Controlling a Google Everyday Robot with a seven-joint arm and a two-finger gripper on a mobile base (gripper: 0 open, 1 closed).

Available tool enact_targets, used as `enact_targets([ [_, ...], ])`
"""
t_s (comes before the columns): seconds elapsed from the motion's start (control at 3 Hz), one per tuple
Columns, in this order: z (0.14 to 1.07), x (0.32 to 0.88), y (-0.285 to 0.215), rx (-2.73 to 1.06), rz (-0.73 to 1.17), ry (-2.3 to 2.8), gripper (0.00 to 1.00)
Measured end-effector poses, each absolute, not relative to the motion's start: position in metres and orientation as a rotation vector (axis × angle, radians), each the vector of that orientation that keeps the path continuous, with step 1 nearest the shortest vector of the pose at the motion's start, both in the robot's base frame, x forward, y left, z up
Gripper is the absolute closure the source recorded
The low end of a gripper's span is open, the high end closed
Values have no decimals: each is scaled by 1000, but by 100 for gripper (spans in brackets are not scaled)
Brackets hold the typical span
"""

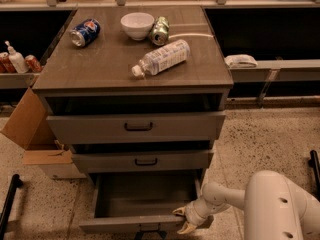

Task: Open bottom drawer

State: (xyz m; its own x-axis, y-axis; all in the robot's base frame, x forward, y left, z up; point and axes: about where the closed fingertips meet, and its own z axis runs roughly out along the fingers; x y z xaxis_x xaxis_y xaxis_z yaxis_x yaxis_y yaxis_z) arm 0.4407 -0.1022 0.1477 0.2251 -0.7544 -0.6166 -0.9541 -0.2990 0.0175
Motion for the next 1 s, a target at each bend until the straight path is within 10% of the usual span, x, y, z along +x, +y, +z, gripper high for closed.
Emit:
enact_targets([
  [0.67,159,422,-110,-2109,728,1608,100],
  [1.0,158,420,-110,-2102,732,1605,100],
])
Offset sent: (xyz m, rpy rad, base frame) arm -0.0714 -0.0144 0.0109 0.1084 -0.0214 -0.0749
